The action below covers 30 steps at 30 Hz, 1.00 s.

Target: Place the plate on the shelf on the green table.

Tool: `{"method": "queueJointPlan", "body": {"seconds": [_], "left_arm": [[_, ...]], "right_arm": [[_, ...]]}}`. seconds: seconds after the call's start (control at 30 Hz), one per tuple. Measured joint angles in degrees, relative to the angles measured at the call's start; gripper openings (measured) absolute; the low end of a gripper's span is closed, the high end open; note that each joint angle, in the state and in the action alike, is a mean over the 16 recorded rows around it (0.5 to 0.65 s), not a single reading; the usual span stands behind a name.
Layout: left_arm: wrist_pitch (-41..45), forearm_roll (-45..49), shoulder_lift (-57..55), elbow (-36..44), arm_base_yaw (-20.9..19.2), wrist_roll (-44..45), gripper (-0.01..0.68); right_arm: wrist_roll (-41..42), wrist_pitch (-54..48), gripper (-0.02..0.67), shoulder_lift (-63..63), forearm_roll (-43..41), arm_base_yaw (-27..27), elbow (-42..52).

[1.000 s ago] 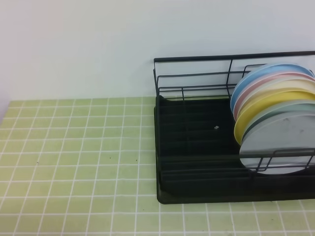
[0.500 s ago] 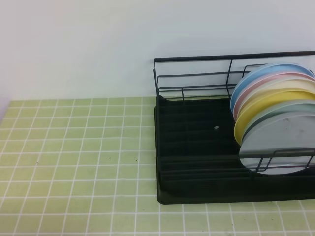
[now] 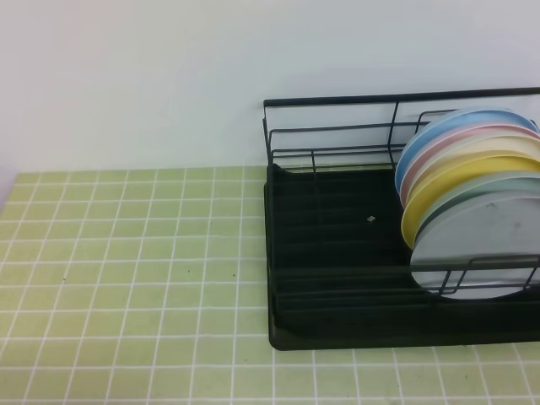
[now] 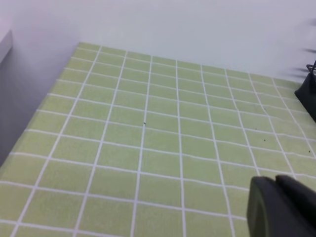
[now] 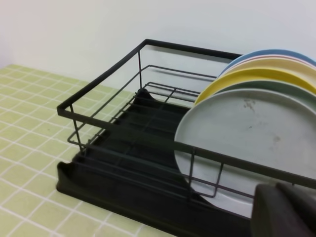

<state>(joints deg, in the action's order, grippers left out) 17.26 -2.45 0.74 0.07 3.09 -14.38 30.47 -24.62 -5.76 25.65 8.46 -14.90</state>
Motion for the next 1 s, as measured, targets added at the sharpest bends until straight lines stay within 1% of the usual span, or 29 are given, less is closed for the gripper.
{"method": "queueJointPlan", "body": {"seconds": [0.13,0.23,0.4,0.53,0.73,1.0], "left_arm": [[0.12,0.00,0.00,0.00,0.00,0.01,0.000],[0.18,0.00,0.00,0.00,0.00,0.01,0.000],[0.18,0.00,0.00,0.00,0.00,0.01,0.000],[0.18,0.00,0.00,0.00,0.00,0.01,0.000],[0.26,0.00,0.00,0.00,0.00,0.02,0.000],[0.56,0.00,0.00,0.00,0.00,0.02,0.000]], "right_arm": [[-1.40,1.25,-0.004,0.91,-4.48,0.00,1.24],[-3.90,3.45,-0.004,2.07,-9.16,-0.01,3.33],[-10.34,7.99,-0.003,4.04,-17.46,-0.77,8.05],[-16.06,9.97,-0.003,5.47,-22.07,-2.37,11.69],[-21.89,9.47,-0.003,6.16,-25.04,-5.34,14.82],[-23.21,5.94,-0.003,6.16,-25.28,-7.83,14.97]]}}
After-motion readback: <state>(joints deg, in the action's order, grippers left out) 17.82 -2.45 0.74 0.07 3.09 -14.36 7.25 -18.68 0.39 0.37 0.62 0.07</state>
